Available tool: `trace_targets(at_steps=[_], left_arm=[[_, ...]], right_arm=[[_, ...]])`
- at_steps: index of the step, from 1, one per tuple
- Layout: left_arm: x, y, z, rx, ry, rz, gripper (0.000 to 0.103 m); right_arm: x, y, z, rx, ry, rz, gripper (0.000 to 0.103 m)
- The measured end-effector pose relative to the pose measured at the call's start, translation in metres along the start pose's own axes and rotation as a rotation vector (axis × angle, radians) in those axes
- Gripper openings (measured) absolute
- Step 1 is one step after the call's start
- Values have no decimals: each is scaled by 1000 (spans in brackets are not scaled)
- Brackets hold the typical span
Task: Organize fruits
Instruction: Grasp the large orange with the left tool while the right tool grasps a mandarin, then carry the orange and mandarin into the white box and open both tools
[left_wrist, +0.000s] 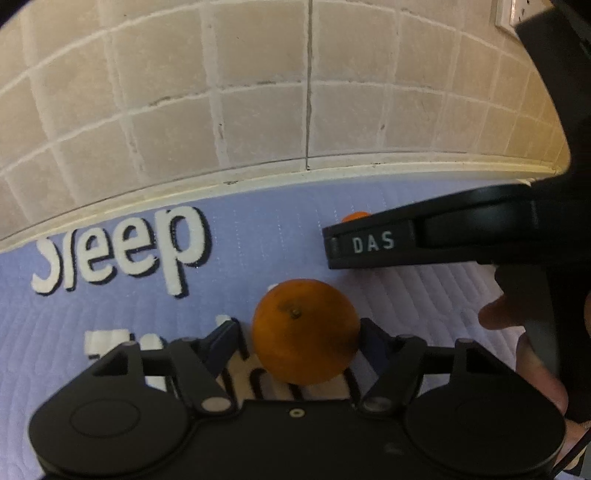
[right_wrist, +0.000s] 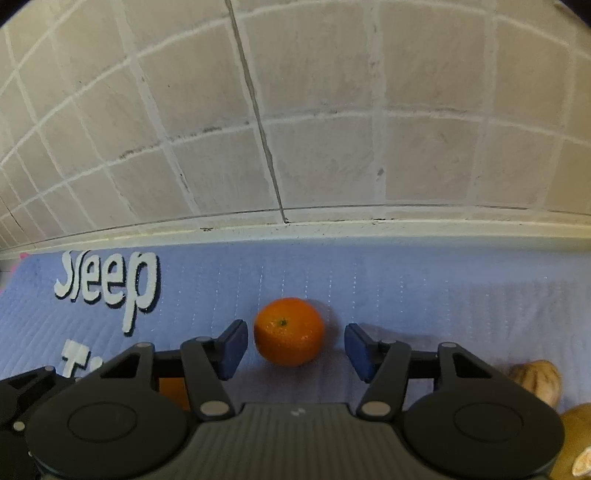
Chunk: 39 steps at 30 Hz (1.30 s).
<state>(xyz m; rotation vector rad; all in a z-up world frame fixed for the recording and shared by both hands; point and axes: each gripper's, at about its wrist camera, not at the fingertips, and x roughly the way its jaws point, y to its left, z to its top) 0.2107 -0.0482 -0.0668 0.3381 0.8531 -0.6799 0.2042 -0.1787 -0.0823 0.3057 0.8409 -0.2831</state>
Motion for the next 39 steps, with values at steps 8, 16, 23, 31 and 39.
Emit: trace_targets(at_steps=[8,16,23,31,39], left_arm=[[1,-7,0,34,-22,-8,68],[-36,-12,2,32,-65,-34,67],[-98,-60,23,131,-205,-127,67],[-159,-152,45,269,-339,-339,67],[-168,-267,44,372,-284,-590,67]], right_arm=[[7,5,3,0,-14,6,43],[-45,-6,3,37,-89,1,42],[-145,-44,-3,126,-214,-75,42],[-279,-112,-27,228,-374,-263,42],[-366,-212,-87,349,-370,-524,43]])
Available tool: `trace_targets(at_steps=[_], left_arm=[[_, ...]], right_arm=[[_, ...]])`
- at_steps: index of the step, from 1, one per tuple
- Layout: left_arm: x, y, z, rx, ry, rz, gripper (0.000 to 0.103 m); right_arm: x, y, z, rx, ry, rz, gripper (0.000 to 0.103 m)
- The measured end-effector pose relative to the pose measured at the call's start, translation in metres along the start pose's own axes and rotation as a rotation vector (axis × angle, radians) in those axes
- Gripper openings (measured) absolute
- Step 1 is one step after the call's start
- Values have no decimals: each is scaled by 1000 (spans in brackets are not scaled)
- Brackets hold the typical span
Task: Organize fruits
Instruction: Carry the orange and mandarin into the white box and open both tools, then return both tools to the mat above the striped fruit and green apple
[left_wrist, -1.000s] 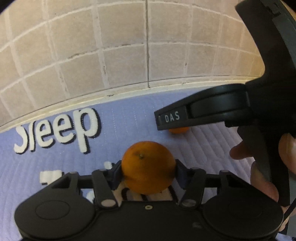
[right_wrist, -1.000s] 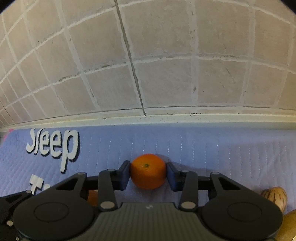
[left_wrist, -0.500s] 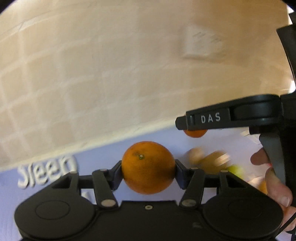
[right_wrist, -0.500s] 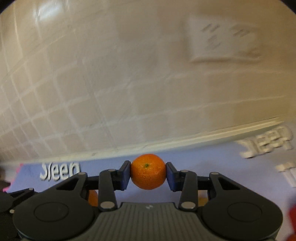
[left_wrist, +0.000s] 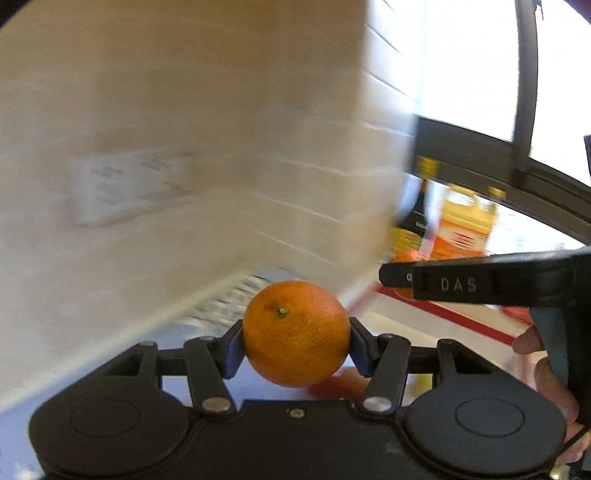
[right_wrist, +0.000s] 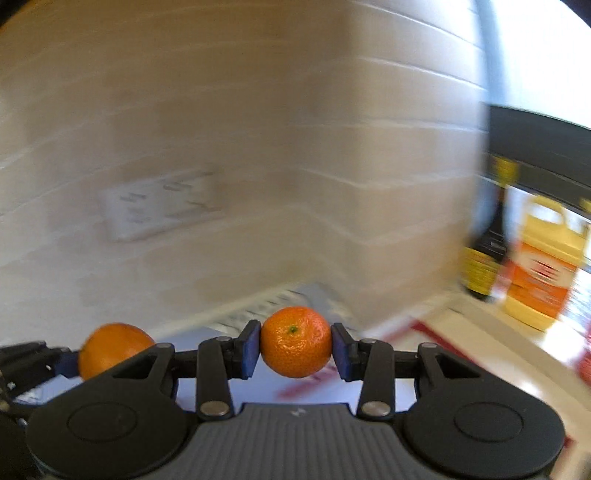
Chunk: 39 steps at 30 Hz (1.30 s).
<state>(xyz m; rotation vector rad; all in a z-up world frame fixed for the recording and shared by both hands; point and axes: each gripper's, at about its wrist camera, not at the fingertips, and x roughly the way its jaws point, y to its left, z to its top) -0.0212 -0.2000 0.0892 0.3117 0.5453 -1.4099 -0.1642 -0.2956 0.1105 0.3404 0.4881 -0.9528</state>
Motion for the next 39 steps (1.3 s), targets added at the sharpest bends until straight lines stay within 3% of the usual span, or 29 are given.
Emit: trace_targets(at_steps=[3,7,12,16,24,29,30,34,39], left_arm=[[39,-37,-10,-17,90,-102,67],[86,-83,-40,-17,221,-185,67],[133,-117,-68,-5,375,-198,67],[154,-125,-77,21,429,-174,67],[166,-140,-78,90,457,-152,68],[162,-136,-76,69,444,-161,71],[159,-134,-75,67,430,-160,78],[140,-122,-64,39,371,-182,79],[92,-79,-34,-1,264,-117,79]], right_arm=[[15,-56,-17,50,79,-85,43],[33,-117,-48,152,184,-140,42],[47,-161,-86,249,280,-169,42],[56,-172,-107,286,324,-165,43],[62,-173,-119,278,352,-174,43],[66,-176,-117,283,359,-172,44],[65,-176,-116,285,355,-174,45],[59,-177,-106,287,324,-188,46],[43,-168,-79,260,257,-167,46]])
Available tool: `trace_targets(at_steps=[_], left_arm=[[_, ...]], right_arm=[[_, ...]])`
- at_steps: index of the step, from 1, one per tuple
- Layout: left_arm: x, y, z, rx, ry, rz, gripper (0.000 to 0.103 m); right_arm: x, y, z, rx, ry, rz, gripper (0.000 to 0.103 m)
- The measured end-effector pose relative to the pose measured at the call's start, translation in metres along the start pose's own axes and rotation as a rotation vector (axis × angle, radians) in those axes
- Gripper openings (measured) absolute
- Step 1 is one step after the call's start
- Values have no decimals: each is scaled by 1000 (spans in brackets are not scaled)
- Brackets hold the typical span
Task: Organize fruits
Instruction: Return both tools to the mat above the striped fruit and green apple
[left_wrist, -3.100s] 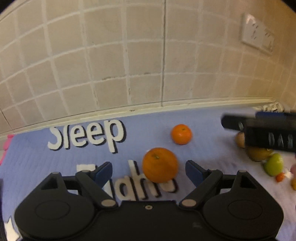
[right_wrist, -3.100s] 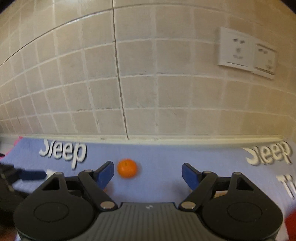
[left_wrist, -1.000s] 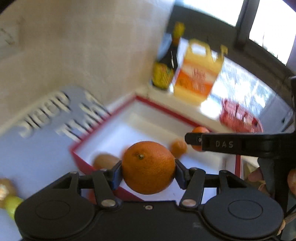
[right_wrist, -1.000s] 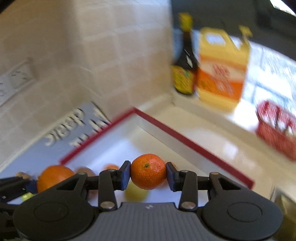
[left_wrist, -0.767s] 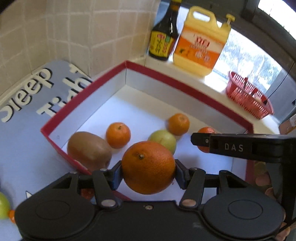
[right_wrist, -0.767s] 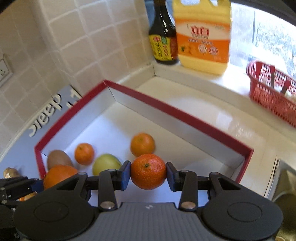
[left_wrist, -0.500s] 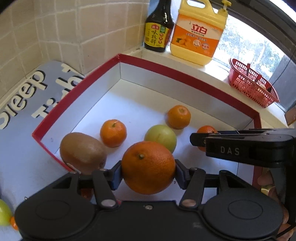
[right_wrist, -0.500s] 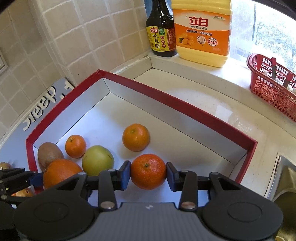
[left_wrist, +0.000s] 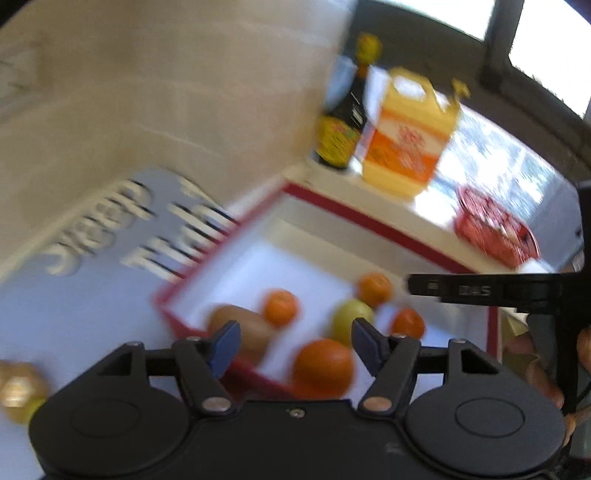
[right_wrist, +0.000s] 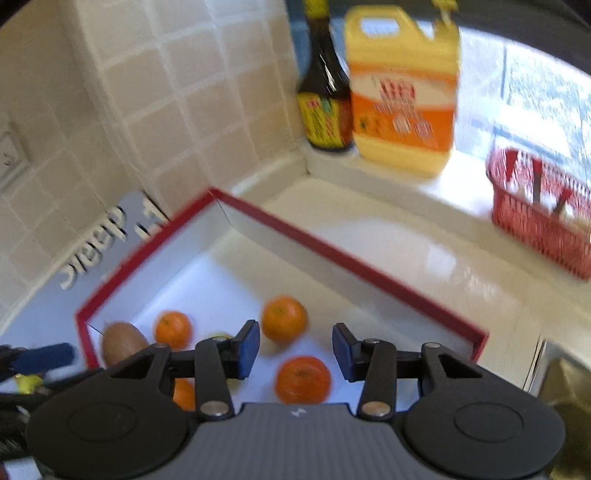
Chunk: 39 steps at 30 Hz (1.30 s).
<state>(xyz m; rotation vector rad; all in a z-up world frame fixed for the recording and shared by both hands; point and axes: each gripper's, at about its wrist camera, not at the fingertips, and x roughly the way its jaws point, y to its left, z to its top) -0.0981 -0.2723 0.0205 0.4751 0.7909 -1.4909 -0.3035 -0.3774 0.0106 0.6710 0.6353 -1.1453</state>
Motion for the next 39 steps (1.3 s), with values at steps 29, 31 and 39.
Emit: trace_targets(at_steps=[29,31,39], left_arm=[[-95,246,-83,-591,-16,265,79],[-77,254,-85,-605,14,250,79],[-27,265,-92,-628,75,214,79]], right_arm=[[8,296,-61,-562,110,498,50],[19,303,-66,-576,133,497,50],[68,316,-81,-612,224,450,51]])
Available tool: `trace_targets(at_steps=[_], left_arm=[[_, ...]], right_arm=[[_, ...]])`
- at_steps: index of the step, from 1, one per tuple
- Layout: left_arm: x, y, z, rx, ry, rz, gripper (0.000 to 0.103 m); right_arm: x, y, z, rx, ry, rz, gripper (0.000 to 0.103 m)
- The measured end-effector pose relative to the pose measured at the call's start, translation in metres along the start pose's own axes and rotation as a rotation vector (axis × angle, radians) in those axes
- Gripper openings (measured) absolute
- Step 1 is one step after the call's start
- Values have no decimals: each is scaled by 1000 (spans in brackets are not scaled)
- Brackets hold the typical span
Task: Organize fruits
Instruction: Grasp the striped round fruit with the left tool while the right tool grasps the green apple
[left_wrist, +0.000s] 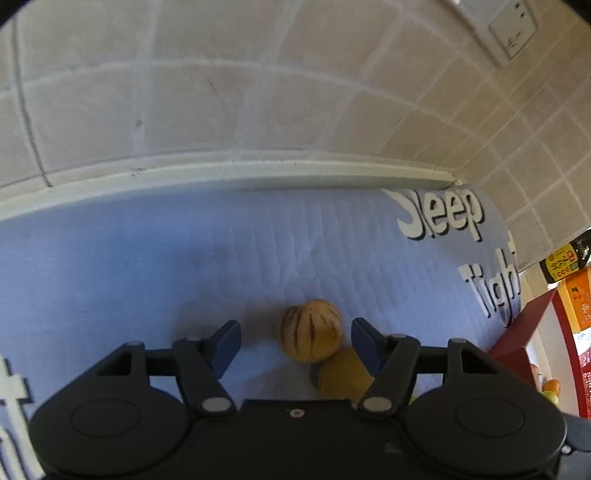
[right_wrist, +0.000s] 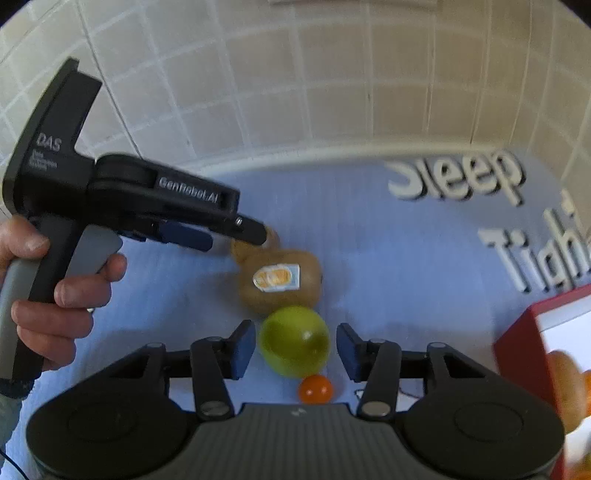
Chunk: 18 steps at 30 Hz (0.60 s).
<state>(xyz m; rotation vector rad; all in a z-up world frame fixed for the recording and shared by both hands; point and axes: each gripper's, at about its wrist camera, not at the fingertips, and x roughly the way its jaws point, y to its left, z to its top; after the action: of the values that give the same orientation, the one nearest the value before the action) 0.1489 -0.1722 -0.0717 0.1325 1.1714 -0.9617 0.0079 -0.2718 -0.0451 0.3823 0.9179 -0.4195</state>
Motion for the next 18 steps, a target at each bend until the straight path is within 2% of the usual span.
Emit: trace_targets(at_steps=[3,5,6,8,9,10,18], left_arm=[[12,-3,-2,2,7,12,78],[13,-5,-2,10,-3,20,76],[14,-7,-3,14,-7,25,69],[14,-8,-3,24,-12,35,64],[14,-9,-3,29,-14,37,56],[14,-11,-4,34,-13,34,53],[6,-16,-8,54,-53,48,50]], right_arm=[[14,-6,-3,25,29,16,58],[20,-8,-4,37,46,27,58],[23,-8,-4,39,50,32,58],[28,-8,-5,41,51,33,57],[29,-7,-5,43,50,33,57],[30,-7,-4,44,46,35,57],[33,-7,-1,44,46,39,52]])
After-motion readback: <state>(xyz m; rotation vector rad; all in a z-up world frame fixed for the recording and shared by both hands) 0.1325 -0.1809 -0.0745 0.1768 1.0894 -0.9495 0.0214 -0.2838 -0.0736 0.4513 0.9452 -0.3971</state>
